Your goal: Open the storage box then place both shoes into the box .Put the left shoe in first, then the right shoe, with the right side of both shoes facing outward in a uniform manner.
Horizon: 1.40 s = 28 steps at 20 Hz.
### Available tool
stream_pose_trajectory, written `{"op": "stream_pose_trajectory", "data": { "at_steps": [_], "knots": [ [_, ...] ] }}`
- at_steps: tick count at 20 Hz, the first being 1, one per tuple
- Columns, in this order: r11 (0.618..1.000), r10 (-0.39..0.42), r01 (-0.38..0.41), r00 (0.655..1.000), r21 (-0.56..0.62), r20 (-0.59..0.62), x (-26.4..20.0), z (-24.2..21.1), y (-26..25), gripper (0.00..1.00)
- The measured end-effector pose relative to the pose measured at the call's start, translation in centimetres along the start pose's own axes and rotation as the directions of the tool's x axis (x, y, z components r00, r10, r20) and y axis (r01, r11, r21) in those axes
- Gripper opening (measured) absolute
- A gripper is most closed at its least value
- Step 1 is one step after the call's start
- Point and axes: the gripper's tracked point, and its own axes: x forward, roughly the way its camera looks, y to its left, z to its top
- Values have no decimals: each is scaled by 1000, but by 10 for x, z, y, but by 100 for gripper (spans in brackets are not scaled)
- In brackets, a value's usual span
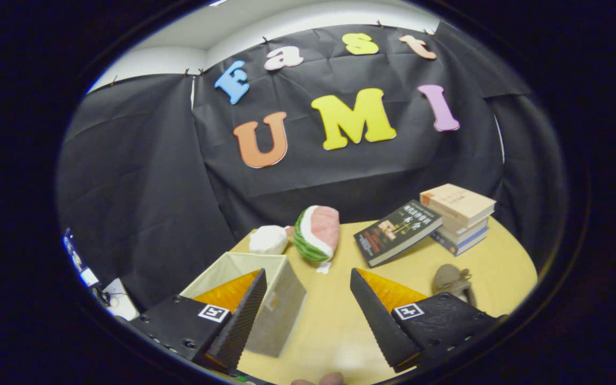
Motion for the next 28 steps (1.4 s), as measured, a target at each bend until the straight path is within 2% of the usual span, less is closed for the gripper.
{"op": "stream_pose_trajectory", "data": {
  "at_steps": [3,6,9,14,20,25,27,28],
  "knots": [
    [992,-111,110,994,-68,-3,-9,6,-78,96],
    [977,-193,180,975,-112,-110,-11,-19,-144,96],
    [964,-256,230,939,-134,-231,-3,-54,-198,96],
    [957,-291,265,861,-121,-416,22,-109,-257,96],
    [967,-252,230,781,-113,-571,47,-145,-271,95],
    [966,-240,247,743,-78,-625,64,-160,-278,42],
    [962,-236,269,741,-44,-628,66,-157,-283,16],
    [964,-221,263,746,-26,-628,67,-154,-283,7]
  ]
}}
